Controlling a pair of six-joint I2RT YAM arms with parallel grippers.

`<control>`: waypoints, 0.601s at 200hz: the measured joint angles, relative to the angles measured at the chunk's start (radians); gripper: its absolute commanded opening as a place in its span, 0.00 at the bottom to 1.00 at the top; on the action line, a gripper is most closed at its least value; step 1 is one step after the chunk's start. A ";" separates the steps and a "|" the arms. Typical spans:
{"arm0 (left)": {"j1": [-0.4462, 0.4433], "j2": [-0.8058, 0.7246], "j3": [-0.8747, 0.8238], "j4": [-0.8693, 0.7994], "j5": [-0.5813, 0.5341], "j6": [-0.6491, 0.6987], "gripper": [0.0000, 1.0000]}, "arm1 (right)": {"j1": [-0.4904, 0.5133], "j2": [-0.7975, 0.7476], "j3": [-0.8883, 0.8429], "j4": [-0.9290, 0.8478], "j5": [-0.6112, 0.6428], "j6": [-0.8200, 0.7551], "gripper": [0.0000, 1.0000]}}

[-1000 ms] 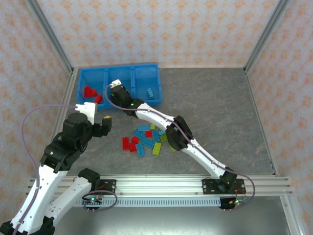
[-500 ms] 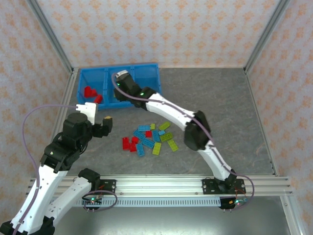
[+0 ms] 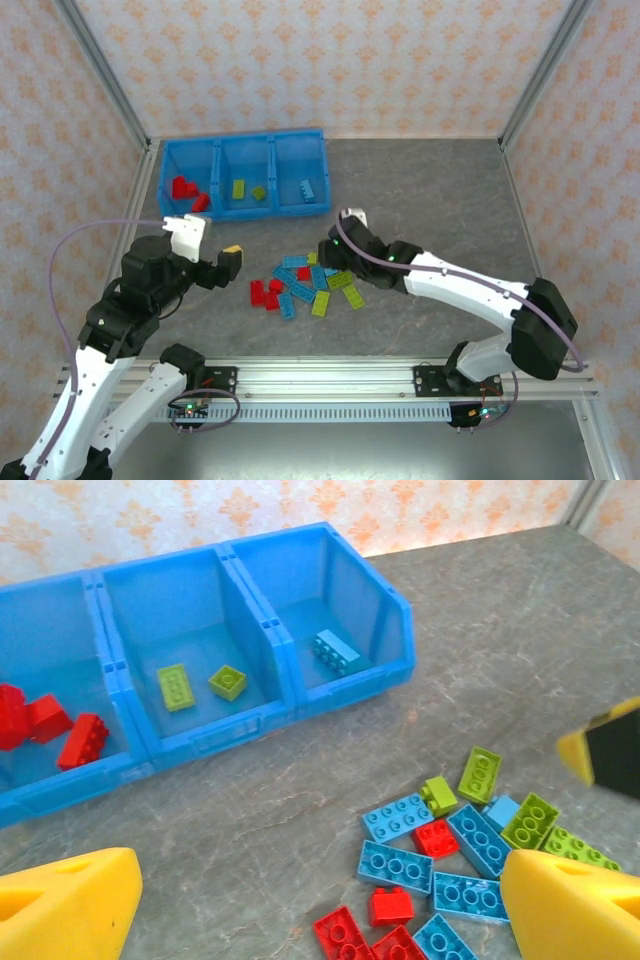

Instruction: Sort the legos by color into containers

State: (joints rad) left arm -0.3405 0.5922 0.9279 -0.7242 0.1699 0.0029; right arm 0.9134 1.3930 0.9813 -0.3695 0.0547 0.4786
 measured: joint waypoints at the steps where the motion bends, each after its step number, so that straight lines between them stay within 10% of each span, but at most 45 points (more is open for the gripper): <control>1: 0.000 0.000 0.000 0.000 0.002 0.000 0.93 | 0.000 0.001 -0.003 -0.002 -0.001 0.001 0.65; 120: 0.000 0.104 0.000 -0.001 0.045 0.006 0.93 | 0.024 0.215 -0.109 -0.102 -0.028 0.046 0.52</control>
State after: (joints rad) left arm -0.3405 0.6960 0.9283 -0.7250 0.2153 0.0093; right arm 0.9375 1.6077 0.8726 -0.4717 0.0265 0.5247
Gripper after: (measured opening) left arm 0.928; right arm 0.559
